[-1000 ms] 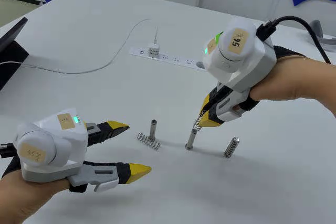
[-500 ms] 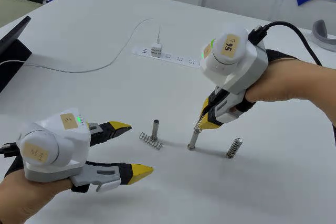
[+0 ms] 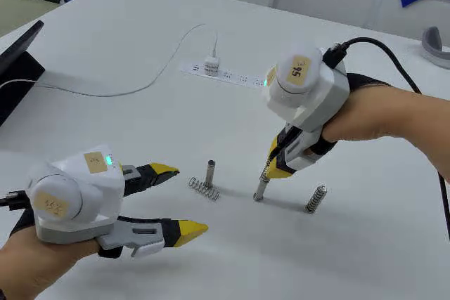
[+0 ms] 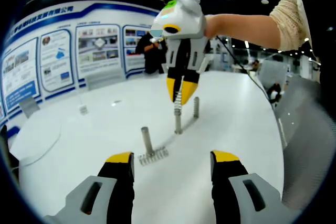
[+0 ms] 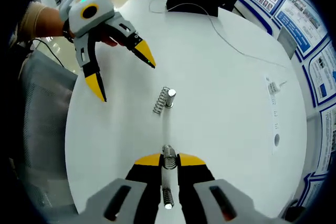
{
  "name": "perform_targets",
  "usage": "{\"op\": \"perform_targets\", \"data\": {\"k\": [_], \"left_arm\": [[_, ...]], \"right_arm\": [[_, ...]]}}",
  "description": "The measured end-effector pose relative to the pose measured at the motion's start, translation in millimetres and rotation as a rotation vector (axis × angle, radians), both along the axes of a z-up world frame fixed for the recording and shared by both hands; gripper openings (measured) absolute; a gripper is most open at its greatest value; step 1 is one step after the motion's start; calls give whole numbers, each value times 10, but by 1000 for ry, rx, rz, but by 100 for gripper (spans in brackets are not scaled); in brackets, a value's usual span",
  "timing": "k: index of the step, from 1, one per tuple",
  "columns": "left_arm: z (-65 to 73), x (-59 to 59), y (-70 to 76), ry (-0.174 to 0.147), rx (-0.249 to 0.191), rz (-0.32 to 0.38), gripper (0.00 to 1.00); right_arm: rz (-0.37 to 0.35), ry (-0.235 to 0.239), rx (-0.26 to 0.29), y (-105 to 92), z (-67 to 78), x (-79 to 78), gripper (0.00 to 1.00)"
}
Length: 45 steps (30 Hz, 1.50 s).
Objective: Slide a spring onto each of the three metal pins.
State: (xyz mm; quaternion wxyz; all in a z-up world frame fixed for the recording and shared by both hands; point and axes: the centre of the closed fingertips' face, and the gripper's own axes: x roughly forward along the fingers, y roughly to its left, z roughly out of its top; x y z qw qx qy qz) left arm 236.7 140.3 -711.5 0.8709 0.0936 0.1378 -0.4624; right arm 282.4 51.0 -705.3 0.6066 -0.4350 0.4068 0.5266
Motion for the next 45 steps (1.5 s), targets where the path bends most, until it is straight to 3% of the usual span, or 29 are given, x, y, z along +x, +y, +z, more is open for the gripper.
{"op": "perform_targets", "data": {"k": [26, 45], "left_arm": [[-8, -1, 13, -1, 6, 3, 59], [-3, 14, 19, -1, 4, 3, 59]], "right_arm": [[-32, 31, -21, -37, -319, 43, 12], [-52, 33, -11, -70, -402, 45, 13]]}}
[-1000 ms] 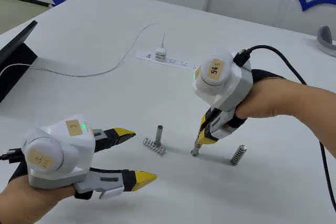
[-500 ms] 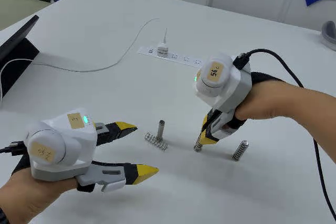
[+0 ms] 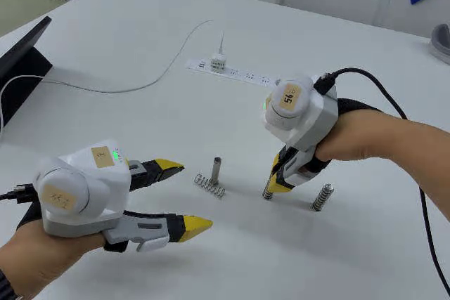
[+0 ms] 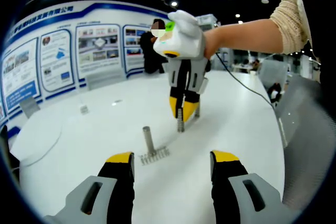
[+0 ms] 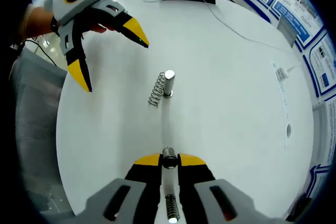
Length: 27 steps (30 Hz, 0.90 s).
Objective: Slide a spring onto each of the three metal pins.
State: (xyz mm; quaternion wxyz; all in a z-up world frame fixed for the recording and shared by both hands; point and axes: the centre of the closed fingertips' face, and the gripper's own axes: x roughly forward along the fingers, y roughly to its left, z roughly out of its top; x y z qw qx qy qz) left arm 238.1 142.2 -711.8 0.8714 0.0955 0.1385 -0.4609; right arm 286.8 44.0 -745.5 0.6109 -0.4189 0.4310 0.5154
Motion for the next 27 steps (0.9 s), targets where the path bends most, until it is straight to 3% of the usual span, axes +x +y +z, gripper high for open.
{"op": "perform_targets", "data": {"k": [5, 9, 12, 15, 18, 27], "left_arm": [[10, 10, 0, -3, -2, 0, 59], [12, 10, -3, -5, -4, 0, 59], [5, 12, -3, -4, -1, -1, 59], [13, 12, -16, -6, -3, -1, 59], [23, 13, -20, -8, -5, 0, 59], [25, 16, 19, -8, -6, 11, 58]], "right_arm": [[1, -9, 10, 13, 42, -1, 15], [0, -33, 30, 65, 182, -6, 18], [6, -45, 72, 194, 302, -35, 18], [4, -26, 147, 403, 362, -108, 18], [-8, -5, 178, 530, 310, -150, 17], [-92, -7, 213, 709, 51, -134, 17]]}}
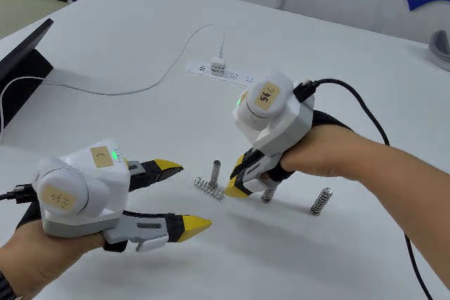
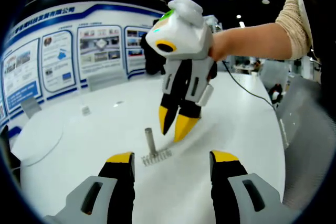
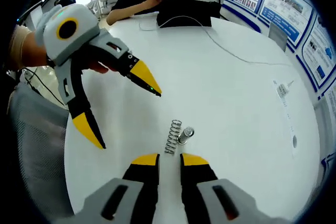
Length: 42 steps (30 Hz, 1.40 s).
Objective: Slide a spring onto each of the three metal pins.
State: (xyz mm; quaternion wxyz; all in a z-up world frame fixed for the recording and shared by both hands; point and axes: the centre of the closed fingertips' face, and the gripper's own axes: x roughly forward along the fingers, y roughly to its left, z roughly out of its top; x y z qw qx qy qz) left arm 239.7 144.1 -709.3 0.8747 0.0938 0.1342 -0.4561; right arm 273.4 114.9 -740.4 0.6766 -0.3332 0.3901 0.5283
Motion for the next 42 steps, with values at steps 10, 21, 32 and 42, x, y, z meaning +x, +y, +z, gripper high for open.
{"op": "perform_targets", "data": {"k": [10, 21, 32, 42], "left_arm": [[-9, 0, -12, 2, -2, -3, 58], [-11, 11, 11, 1, -2, 2, 58], [-8, 13, 36, 0, 0, 6, 57], [-18, 20, 18, 4, -2, 4, 57]], "right_arm": [[-68, 10, 5, 60, -153, 59, 17], [-105, 23, -5, 86, -274, 90, 16], [-112, 41, -7, 109, -324, 79, 14], [-119, 53, -6, 93, -327, 82, 12]]}}
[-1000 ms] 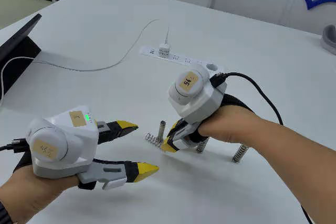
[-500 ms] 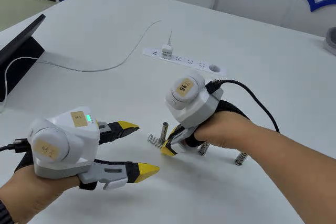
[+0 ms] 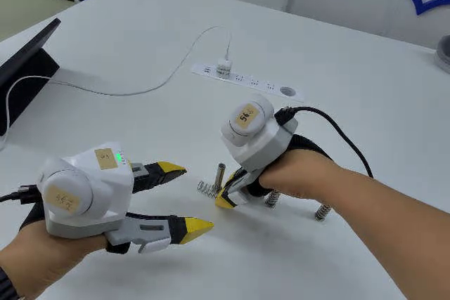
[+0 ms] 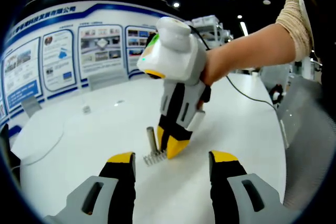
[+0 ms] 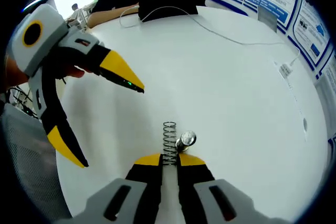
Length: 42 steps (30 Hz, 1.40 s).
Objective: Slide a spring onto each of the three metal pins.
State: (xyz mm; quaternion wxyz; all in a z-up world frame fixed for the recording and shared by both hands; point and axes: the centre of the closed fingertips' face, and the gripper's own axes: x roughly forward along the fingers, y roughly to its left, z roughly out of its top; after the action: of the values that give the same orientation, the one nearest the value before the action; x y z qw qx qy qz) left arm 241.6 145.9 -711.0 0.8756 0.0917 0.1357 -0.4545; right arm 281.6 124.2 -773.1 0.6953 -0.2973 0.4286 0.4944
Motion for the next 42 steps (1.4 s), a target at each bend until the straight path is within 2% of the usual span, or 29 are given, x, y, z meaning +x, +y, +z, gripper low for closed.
{"op": "perform_targets", "data": {"k": [12, 26, 31, 42], "left_arm": [[-12, -3, 11, 0, 8, -2, 57], [-14, -33, -33, -7, 16, -25, 53], [7, -64, -67, -17, 18, -46, 46], [-7, -157, -145, -45, 46, -98, 30]], "right_arm": [[47, 6, -7, -16, 74, -101, 12], [249, -23, -39, -20, 414, -377, 12], [314, -31, -47, -5, 485, -462, 12], [398, -37, -72, -24, 529, -578, 12]]}}
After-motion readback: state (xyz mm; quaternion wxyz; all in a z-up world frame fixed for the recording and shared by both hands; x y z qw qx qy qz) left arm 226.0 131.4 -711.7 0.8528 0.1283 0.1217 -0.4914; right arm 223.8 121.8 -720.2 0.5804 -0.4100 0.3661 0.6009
